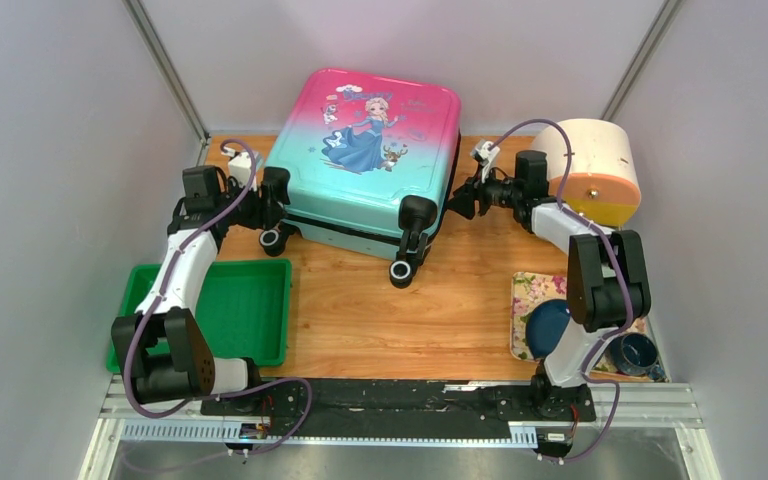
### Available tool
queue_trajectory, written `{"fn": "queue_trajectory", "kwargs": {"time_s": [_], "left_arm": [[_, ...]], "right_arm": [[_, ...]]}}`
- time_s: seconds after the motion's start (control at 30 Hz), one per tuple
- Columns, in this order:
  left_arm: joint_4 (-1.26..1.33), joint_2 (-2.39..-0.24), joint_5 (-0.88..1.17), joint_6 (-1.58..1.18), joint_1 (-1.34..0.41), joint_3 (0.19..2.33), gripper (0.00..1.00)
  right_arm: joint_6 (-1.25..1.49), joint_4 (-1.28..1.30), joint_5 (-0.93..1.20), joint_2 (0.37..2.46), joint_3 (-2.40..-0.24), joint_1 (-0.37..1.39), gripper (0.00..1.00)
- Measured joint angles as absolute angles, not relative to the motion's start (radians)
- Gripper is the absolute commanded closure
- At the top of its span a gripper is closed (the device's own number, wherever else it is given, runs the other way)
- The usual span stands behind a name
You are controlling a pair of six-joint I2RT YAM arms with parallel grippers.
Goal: Open, take out, and arrange the luggage
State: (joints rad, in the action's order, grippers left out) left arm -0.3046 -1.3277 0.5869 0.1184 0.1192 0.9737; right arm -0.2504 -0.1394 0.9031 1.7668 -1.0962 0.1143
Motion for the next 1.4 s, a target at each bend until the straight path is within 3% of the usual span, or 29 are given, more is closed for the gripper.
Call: {"fn": "queue_trajectory", "kwargs": {"time_s": [0.37, 0.73, 1.17, 1.4], "left_arm": [[-0.326, -1.351, 0.652, 0.118, 0.146, 0.991, 1.0], [-0.324, -1.388, 0.731, 0.119, 0.199, 1.007, 1.0], [-0.428, -1.592, 0.804, 0.205, 0.26, 1.224, 1.0], [-0.51, -1.653, 0.83, 0.219, 0.273, 1.306, 1.0]], "right_arm": [[-0.275, -0.084, 0.896, 1.731, -1.058, 0.121, 0.42], [0.075, -0.233, 0.587, 1.57, -0.82, 0.229, 0.43], [-0.084, -0.337, 0.635, 1.577, -0.803, 0.248, 0.46], [-0.15, -0.339, 0.646, 1.679, -0.868, 0.268, 0.48]]}}
